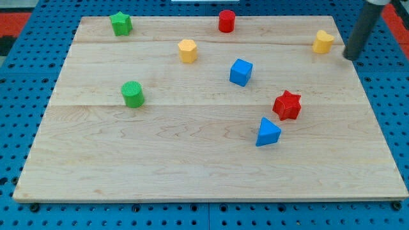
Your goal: Push the yellow heart to the top right of the red circle
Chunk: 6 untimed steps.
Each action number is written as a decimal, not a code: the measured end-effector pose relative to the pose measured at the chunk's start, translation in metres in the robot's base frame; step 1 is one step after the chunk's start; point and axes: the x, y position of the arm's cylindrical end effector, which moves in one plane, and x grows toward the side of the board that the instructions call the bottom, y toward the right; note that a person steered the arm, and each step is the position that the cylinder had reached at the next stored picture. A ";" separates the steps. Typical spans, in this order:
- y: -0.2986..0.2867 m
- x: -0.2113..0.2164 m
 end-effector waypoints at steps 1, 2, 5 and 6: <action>-0.011 -0.014; -0.080 -0.022; -0.172 -0.068; -0.155 -0.092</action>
